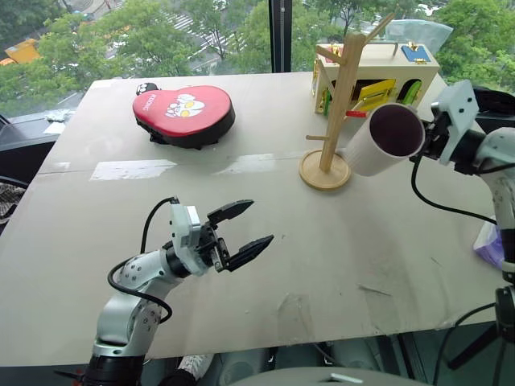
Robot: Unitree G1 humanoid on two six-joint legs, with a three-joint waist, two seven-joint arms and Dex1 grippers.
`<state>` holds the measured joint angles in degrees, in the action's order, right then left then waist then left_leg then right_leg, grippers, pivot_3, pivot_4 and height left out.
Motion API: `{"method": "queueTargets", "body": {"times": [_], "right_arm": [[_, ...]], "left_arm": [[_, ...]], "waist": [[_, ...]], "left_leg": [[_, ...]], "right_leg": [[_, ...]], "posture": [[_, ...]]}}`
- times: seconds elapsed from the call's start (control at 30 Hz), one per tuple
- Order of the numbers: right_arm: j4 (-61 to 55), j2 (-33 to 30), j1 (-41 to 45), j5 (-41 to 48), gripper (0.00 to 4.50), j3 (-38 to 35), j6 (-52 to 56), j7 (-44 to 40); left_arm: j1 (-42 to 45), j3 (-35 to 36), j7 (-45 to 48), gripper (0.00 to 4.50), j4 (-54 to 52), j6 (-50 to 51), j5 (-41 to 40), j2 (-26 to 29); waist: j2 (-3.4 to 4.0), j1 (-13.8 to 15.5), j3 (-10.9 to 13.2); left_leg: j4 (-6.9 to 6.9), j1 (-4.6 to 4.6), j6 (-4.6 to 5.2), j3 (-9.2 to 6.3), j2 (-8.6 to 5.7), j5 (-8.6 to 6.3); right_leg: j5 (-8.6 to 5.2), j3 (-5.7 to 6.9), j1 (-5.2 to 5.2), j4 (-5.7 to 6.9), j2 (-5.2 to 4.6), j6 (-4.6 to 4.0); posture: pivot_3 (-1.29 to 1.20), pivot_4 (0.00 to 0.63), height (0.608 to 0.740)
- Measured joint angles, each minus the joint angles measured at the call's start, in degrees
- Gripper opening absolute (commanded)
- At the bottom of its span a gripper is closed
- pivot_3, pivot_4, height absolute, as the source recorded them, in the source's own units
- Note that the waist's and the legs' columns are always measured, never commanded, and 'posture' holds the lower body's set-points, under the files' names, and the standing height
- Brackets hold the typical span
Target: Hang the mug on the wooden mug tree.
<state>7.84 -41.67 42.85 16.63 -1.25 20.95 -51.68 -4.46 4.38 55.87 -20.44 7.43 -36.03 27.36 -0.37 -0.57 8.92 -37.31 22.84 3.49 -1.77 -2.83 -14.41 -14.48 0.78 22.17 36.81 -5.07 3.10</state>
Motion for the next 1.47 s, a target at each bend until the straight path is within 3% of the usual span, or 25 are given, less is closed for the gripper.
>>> {"method": "queueTargets", "body": {"times": [0.3, 0.5, 0.73, 0.77, 1.03, 1.17, 1.37, 1.47], "right_arm": [[6.7, 3.0, 9.1, -7.0, 0.02, 7.0, 1.9, 1.0], [14.7, 5.2, 13.4, -12.0, 0.02, 10.0, -0.1, 1.9], [19.2, 6.5, 13.8, -12.2, 3.14, 8.6, -0.6, 1.9], [16.9, 6.0, 11.4, -11.3, 3.58, 6.7, -0.3, 2.1], [0.4, 1.4, -8.7, -5.8, 3.58, -1.1, 1.6, 1.8], [-10.7, 0.9, -20.3, -1.2, 3.58, -8.8, 3.4, 3.3], [-21.6, 1.8, -40.5, 3.7, 3.58, -15.8, 6.7, 4.8], [-23.2, 2.9, -43.3, 4.1, 3.58, -15.8, 6.7, 5.7]], "left_arm": [[-2.6, 0.3, -2.0, 4.5, -1.6, -1.0, 0.2, -0.8], [-3.6, 3.8, 0.2, 4.5, -2.4, -2.8, -4.8, -1.6], [-6.3, 7.0, 0.4, 4.5, -6.1, -3.4, -7.1, -1.8], [-6.7, 7.3, 0.0, 4.5, -6.9, -3.5, -7.3, -1.9], [-8.5, 6.9, -1.9, 4.5, -8.4, -3.7, -7.0, -2.3], [-7.3, 3.4, -8.2, 4.5, -5.8, -0.2, 1.1, -1.6], [-6.3, 4.1, -11.2, 4.5, -2.6, 3.9, 4.0, 0.9], [-5.9, 3.6, -11.0, 4.5, -2.2, 4.6, 4.3, 1.0]], "waist": [[-0.01, 0.0, 0.0], [-0.01, 0.0, 0.0], [-0.02, 0.0, 0.0], [-0.04, 0.3, 0.0], [0.02, 1.0, 0.0], [0.0, 1.6, 0.0], [-0.01, 1.5, 0.0], [0.01, 0.9, 0.0]], "left_leg": [[0.07, 0.09, -0.19, 0.02, -0.01, 0.09], [0.07, 0.1, -0.24, 0.02, -0.01, 0.12], [0.11, 0.1, -0.25, 0.04, -0.01, 0.12], [0.12, 0.14, -0.25, -0.01, -0.01, 0.12], [0.09, 0.11, 0.02, 0.07, 0.0, -0.04], [0.07, 0.09, 0.06, -0.03, 0.01, -0.05], [0.08, 0.09, 0.06, -0.03, 0.02, -0.06], [0.06, 0.02, 0.06, 0.07, 0.05, -0.06]], "right_leg": [[0.03, -0.01, 0.14, -0.01, -0.05, -0.05], [0.06, 0.01, 0.15, -0.02, -0.05, -0.09], [0.07, 0.01, 0.15, -0.05, -0.05, -0.11], [0.06, 0.04, 0.15, -0.07, -0.05, -0.11], [0.08, -0.01, 0.15, -0.05, -0.05, -0.12], [0.09, 0.07, 0.08, -0.02, -0.01, -0.11], [0.08, 0.06, 0.09, -0.02, -0.01, -0.11], [0.08, -0.03, 0.09, -0.02, 0.0, -0.1]], "posture": [[0.0, 0.15, 0.74], [0.0, 0.15, 0.74], [0.0, 0.15, 0.74], [0.0, 0.15, 0.74], [0.0, 0.15, 0.74], [0.0, 0.15, 0.74], [0.0, 0.15, 0.74], [0.0, 0.15, 0.74]]}}
